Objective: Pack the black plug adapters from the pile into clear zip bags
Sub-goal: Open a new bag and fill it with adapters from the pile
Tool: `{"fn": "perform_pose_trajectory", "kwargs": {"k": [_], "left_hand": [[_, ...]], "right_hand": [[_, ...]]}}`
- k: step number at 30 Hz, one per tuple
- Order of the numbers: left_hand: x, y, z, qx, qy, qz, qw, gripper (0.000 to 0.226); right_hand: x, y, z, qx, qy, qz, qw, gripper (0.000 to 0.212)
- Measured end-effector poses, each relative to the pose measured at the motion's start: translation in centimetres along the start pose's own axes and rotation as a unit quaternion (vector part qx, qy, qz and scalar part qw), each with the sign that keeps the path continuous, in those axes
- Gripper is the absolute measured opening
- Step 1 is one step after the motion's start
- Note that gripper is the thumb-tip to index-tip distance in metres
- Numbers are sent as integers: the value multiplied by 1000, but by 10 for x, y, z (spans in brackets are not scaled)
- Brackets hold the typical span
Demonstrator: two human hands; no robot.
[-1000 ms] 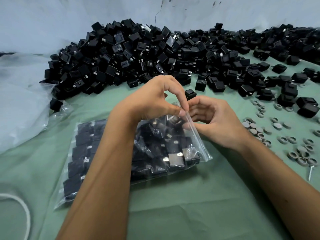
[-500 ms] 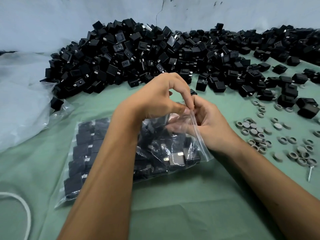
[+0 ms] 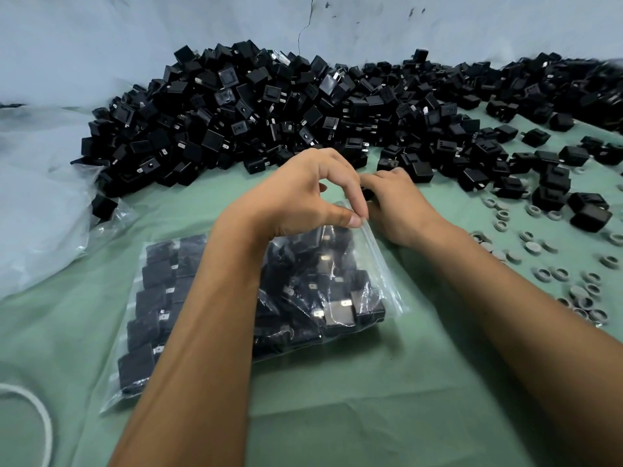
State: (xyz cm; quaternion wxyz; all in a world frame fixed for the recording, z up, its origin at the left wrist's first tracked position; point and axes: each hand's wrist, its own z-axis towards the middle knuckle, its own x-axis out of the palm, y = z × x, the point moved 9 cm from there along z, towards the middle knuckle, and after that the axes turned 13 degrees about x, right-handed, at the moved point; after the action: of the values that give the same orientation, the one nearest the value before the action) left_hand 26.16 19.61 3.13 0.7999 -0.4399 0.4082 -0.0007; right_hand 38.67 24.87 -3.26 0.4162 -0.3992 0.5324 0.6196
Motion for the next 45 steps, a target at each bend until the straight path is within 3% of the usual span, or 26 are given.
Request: {"fn": "perform_pose_trajectory", "kwargs": {"k": [5,10,15,19,25,31,36,42,45], "left_hand": [[-1,0,-1,-1,-1,0,1000,15],[-4,2,-2,-2,-5,10,1000,18],[-4,1,-2,2,-3,16,1000,17],[-5,0,-2,1,-2,19,1000,18],[-4,-2,-1,5,-1,18,1000,18],[-5,-2,-2,7,-1,21,1000,18],[-5,-2,-1,5,-1,21,1000,18],[-4,-3,-1,3,-5,21,1000,18],[-4,-3,-1,4,-4,16,1000,17]], "right_hand": [[-14,-7,-27,-5,8,222,975,31],[-35,-24,-55,-7,-38,283,958,31],[-24,3,-70,-92,67,332,937,37],[-15,19,-74,-105,109,404,902,42],[-17,8,-75,-79,87,386,915,34],[-15,12,-74,-76,113,423,896,27],[-18,7,-73,-62,83,394,913,27],[-9,23,-79,-74,119,470,872,37],[-11,16,-77,-55,113,469,874,39]]}}
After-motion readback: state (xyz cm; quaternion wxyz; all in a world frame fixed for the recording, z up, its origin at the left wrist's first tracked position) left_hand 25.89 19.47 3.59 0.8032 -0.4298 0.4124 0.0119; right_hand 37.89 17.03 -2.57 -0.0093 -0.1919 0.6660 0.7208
